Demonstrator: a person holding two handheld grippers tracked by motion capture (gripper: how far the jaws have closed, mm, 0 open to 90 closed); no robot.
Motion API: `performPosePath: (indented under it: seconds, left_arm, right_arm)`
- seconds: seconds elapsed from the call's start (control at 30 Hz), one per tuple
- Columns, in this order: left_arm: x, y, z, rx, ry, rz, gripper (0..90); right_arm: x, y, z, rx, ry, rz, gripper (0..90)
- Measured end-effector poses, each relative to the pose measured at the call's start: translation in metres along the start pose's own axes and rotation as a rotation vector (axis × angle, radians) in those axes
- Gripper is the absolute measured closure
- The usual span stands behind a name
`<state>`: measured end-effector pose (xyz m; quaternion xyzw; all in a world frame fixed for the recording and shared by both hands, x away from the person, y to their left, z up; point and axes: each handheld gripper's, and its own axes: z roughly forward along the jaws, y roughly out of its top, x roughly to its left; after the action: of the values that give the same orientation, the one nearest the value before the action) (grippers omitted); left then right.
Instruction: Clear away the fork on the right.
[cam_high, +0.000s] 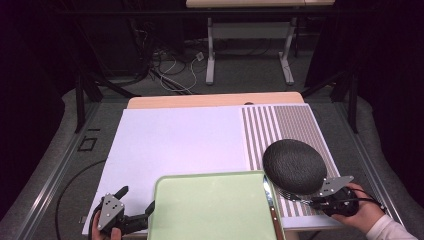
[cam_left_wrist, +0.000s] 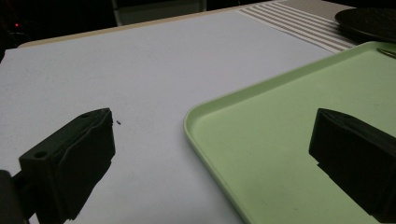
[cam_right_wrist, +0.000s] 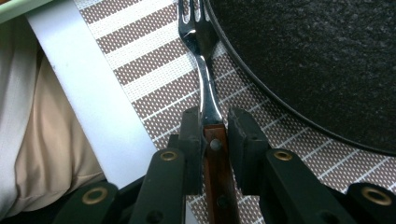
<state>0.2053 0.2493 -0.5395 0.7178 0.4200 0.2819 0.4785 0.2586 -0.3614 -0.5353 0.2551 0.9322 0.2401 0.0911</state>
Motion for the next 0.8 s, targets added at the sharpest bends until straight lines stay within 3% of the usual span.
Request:
performPosePath:
  seconds: [0.27,0.37,0.4,0.8]
  left_arm:
    - [0.0,0.0,0.0,0.001,0.0,0.0,0.5]
    - [0.0,0.0,0.0,0.001,0.0,-0.001,0.5]
    - [0.0,0.0,0.0,0.002,0.0,-0.001,0.5]
    - [0.0,0.0,0.0,0.003,0.002,-0.002,0.5]
  right_arm:
    - [-0.001,0.0,0.0,-0.003,0.013,-0.028,77.1]
    - [0.0,0.0,-0.001,0.01,-0.003,-0.039,77.4]
    - [0.0,-0.001,0.0,-0.011,0.024,-0.051,77.6]
    - [0.012,0.005,0.002,-0.035,0.053,-0.082,77.7]
